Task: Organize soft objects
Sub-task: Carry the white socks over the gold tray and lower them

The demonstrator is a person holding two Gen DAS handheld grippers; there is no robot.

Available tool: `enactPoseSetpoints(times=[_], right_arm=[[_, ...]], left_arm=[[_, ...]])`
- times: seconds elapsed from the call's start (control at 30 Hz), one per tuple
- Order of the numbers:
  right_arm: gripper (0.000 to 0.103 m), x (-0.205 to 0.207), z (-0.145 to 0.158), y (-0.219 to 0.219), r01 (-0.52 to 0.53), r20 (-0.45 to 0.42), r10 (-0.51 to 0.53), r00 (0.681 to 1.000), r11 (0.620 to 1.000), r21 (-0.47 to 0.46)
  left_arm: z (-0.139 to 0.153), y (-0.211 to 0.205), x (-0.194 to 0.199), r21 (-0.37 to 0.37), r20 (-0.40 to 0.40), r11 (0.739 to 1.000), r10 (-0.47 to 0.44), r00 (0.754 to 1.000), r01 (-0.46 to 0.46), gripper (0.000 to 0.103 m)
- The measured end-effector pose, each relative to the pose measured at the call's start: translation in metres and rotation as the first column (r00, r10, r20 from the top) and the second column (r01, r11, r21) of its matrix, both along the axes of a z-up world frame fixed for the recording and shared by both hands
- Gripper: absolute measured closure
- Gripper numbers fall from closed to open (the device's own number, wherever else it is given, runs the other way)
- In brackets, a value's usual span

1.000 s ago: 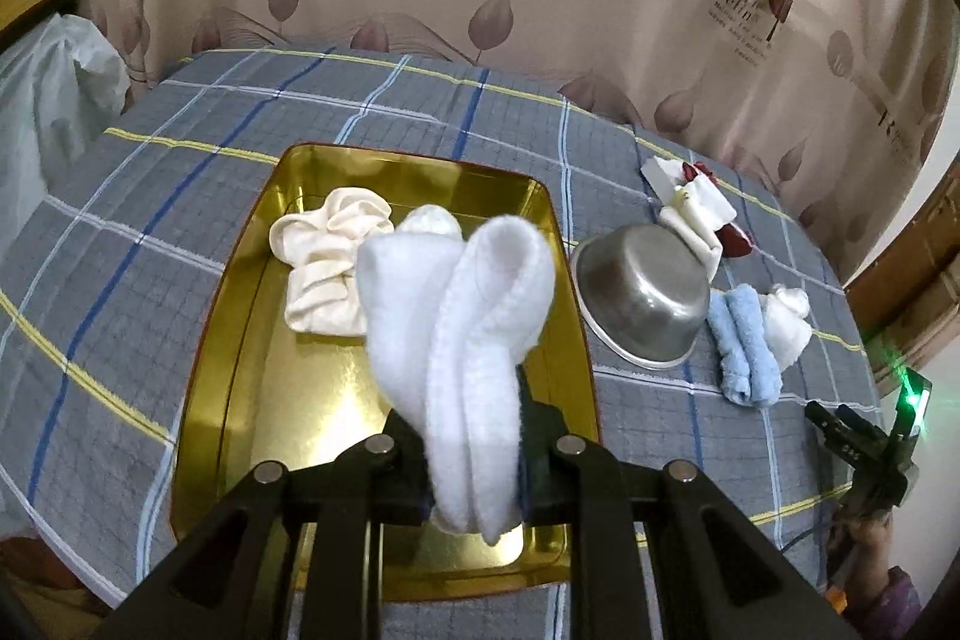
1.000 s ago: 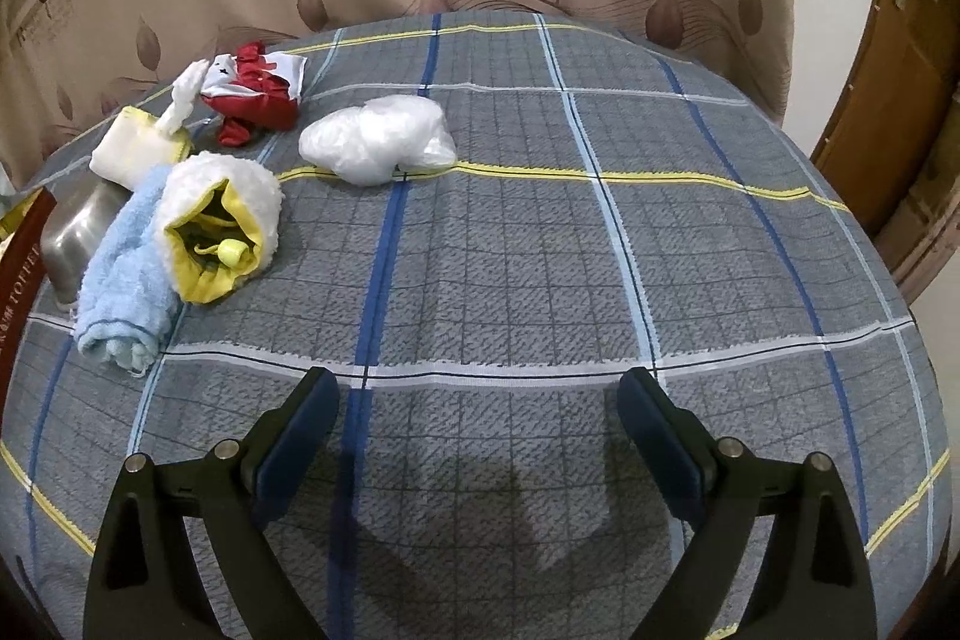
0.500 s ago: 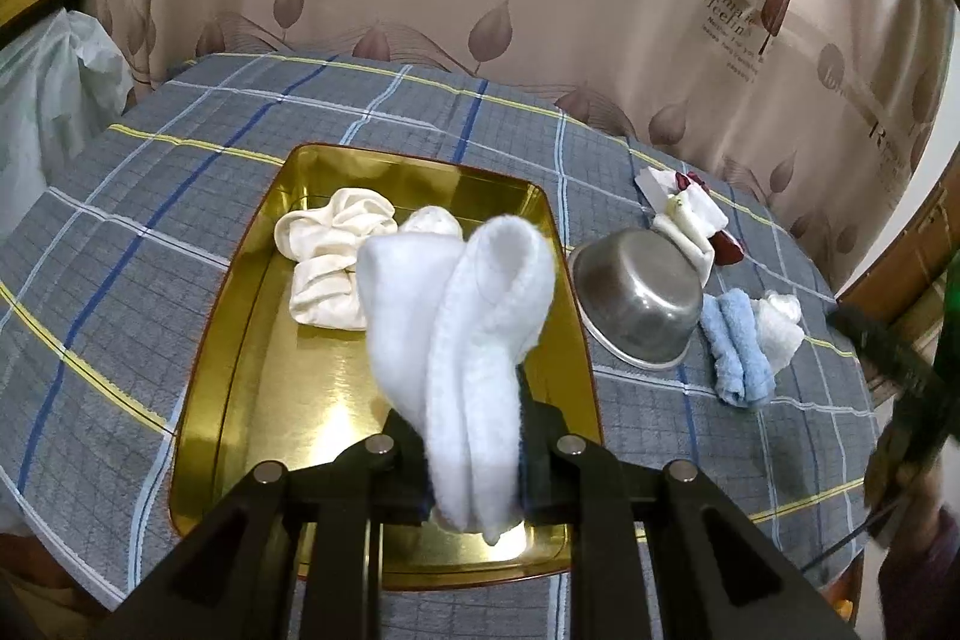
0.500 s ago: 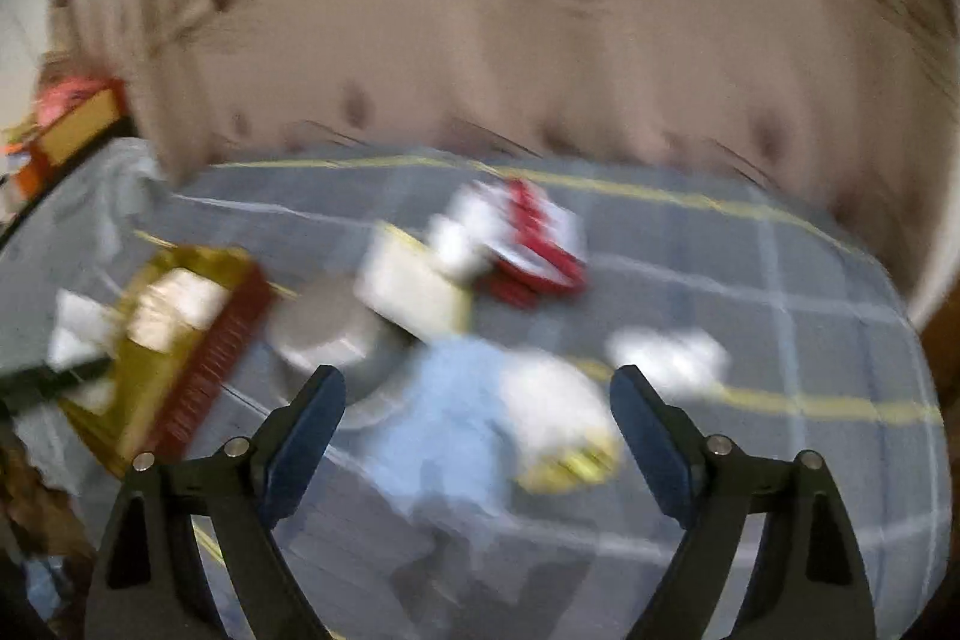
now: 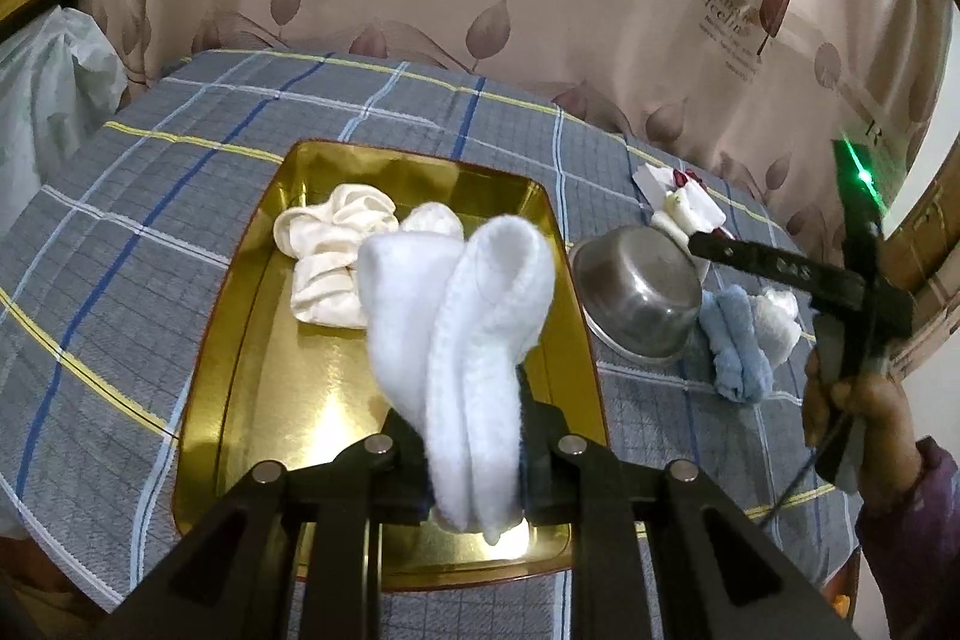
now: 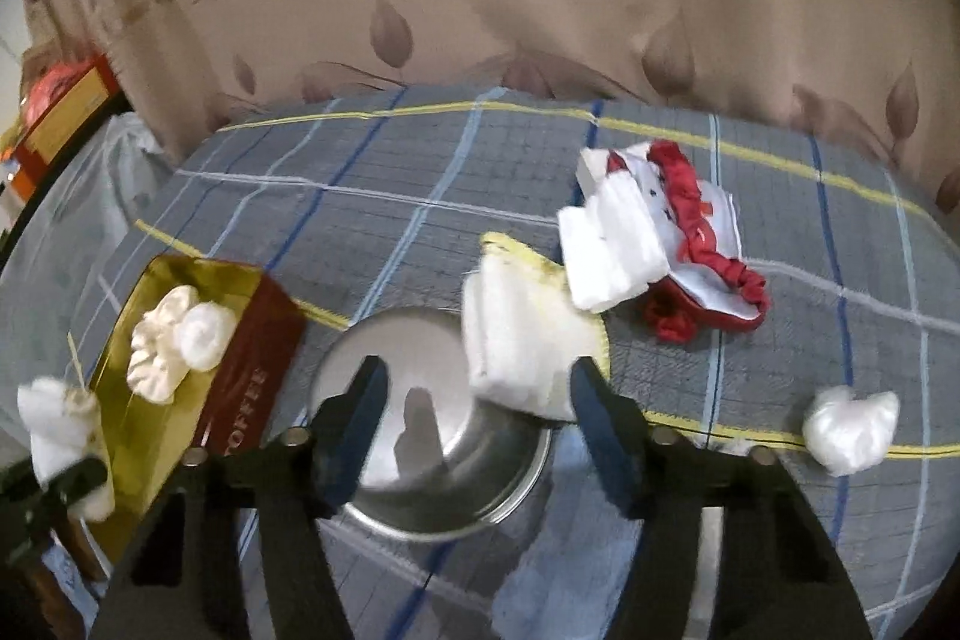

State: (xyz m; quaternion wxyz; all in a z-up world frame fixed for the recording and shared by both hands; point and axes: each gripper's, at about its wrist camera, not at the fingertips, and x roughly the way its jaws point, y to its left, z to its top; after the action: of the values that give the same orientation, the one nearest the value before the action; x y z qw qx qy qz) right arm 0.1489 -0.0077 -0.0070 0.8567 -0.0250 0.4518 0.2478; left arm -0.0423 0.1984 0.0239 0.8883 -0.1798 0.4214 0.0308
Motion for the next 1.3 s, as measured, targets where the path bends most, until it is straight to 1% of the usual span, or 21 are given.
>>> enactPoseSetpoints(times=[0.07,0.13,0.2,0.23,0.43,0.53,0.67,0.73,0.9,1.03,1.17,1.27,1.3], right_arm=[[0.049,0.008,-0.005,0.0,0.013,-0.029,-0.013,1.0,1.0,0.021],[0.053,0.012,-0.007,-0.002,0.024,-0.042,-0.023,0.999,0.999,0.033],[0.061,0.017,-0.012,-0.005,0.038,-0.071,-0.035,0.997,0.998,0.046],[0.068,0.018,-0.013,-0.006,0.045,-0.07,-0.042,0.997,0.998,0.042],[0.073,0.017,-0.01,-0.023,0.066,-0.078,-0.059,0.995,0.994,0.091],[0.079,0.009,-0.004,-0.035,0.069,-0.063,-0.062,0.996,0.99,0.12],[0.079,-0.002,0.006,-0.056,0.086,-0.067,-0.075,0.995,0.98,0.178],[0.079,-0.008,0.013,-0.069,0.097,-0.077,-0.082,0.994,0.97,0.224],[0.08,-0.029,0.031,-0.091,0.096,-0.057,-0.084,0.995,0.953,0.287],[0.08,-0.048,0.04,-0.103,0.089,-0.044,-0.079,0.996,0.942,0.325],[0.08,-0.06,0.044,-0.113,0.092,-0.038,-0.084,0.996,0.934,0.345],[0.08,-0.064,0.048,-0.118,0.092,-0.028,-0.088,0.996,0.932,0.351],[0.08,-0.064,0.048,-0.12,0.094,-0.028,-0.089,0.996,0.93,0.356]], left_arm=[[-0.003,0.0,0.002,-0.006,-0.009,1.0,-0.001,1.0,0.001,0.083],[-0.004,0.0,0.003,-0.008,-0.012,1.0,-0.003,1.0,0.003,0.083],[-0.004,0.0,0.003,-0.005,-0.011,1.0,-0.001,1.0,0.001,0.083],[-0.004,0.0,0.003,-0.008,-0.01,1.0,0.001,1.0,-0.001,0.082],[-0.009,0.002,0.005,-0.013,-0.025,1.0,0.005,1.0,-0.006,0.081],[-0.009,0.003,0.005,-0.009,-0.029,1.0,0.006,1.0,-0.006,0.081],[-0.004,0.008,0.006,-0.007,-0.019,1.0,0.015,1.0,-0.015,0.081],[-0.002,0.01,0.008,-0.01,-0.017,1.0,0.016,1.0,-0.017,0.081],[0.002,0.013,0.021,0.001,-0.014,1.0,-0.003,1.0,0.003,0.081],[-0.004,0.011,0.044,-0.007,-0.033,0.999,-0.048,0.998,0.048,0.081],[-0.012,0.009,0.075,0.003,-0.044,0.996,-0.086,0.995,0.086,0.08],[-0.018,0.006,0.095,0.018,-0.068,0.994,-0.108,0.992,0.109,0.07],[-0.02,0.006,0.101,0.03,-0.076,0.993,-0.107,0.991,0.11,0.064]])
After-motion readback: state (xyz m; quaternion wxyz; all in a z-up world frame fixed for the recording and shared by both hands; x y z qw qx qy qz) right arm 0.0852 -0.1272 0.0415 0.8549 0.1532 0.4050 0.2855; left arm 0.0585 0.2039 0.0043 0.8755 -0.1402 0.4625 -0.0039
